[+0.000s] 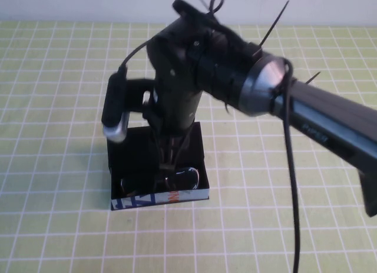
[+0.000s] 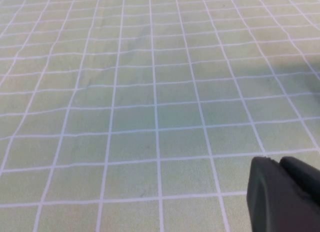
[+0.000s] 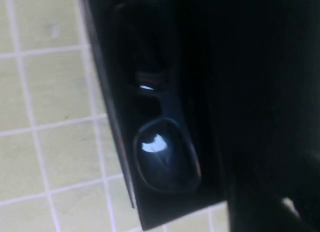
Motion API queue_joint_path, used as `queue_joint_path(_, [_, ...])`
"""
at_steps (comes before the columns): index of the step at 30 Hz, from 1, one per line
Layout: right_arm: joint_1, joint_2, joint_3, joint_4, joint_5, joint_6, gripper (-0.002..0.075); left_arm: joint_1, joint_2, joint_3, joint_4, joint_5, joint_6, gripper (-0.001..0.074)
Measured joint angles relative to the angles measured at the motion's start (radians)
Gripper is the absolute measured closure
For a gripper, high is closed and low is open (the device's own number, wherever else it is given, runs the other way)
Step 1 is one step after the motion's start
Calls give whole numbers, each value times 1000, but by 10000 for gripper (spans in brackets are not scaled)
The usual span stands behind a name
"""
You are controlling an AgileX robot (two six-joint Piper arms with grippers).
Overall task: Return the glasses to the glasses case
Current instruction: Place the glasses in the glasses case, then close the glasses case
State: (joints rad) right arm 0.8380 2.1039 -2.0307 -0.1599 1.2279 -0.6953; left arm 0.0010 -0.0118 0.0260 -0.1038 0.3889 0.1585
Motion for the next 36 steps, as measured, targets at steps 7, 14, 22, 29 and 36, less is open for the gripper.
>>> queue_joint_path(7, [-77, -24, -5, 3, 4, 117, 722, 0, 0, 0, 0, 0, 0, 737])
queue_joint_path(14, [-180, -28, -5, 167, 8, 137, 737, 0, 0, 0, 0, 0, 0, 737])
queue_joint_path(22, [-296, -28, -5, 379, 8, 145, 737, 0, 0, 0, 4, -37, 29, 737])
queue_joint_path(29, [-315, -31, -5, 399, 8, 147, 737, 0, 0, 0, -168, -247, -127, 737])
queue_joint_path(36, [-315, -31, -5, 432, 8, 177, 737, -2, 7, -4, -227, -274, -291, 737])
